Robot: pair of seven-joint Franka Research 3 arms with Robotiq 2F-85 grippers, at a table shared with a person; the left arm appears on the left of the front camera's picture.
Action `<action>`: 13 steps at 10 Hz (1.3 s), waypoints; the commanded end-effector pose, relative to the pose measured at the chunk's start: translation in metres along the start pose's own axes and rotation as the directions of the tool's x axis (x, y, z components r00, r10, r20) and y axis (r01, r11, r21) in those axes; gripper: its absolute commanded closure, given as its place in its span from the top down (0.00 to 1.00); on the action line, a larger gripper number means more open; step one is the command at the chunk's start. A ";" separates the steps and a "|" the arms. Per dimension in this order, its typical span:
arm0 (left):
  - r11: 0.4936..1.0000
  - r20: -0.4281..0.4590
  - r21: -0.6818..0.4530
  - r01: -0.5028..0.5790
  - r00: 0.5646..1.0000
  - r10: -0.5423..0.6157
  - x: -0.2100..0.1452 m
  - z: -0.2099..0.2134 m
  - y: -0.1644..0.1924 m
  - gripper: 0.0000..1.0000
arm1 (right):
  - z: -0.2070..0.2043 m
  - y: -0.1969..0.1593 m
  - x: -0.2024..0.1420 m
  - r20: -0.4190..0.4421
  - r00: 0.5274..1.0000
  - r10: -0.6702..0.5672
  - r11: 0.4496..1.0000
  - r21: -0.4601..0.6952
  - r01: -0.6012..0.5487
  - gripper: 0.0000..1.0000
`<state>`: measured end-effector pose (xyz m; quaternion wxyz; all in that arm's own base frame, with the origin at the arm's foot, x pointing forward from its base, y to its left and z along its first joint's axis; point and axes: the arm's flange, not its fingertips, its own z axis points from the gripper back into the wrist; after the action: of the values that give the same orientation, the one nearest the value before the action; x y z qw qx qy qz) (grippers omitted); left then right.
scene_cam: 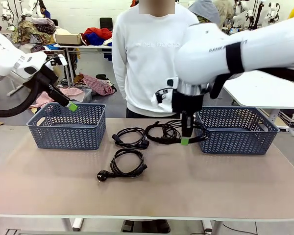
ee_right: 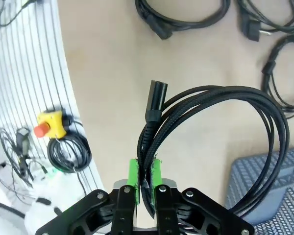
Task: Organize the cables according to human instructions.
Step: Pick up a bundle of cables and place it in the basket indicated by the human.
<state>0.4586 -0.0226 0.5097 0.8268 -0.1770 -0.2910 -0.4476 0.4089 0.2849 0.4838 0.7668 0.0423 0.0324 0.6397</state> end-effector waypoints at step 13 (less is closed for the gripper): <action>1.000 0.032 -0.014 0.012 0.999 -0.012 -0.001 0.000 0.000 1.00 | 0.052 -0.046 -0.070 0.023 0.997 0.076 0.997 -0.001 -0.076 0.00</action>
<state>0.4587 -0.0225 0.5096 0.8269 -0.1771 -0.2907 -0.4476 0.4480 0.2062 0.5300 0.7362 0.0525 0.0241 0.6743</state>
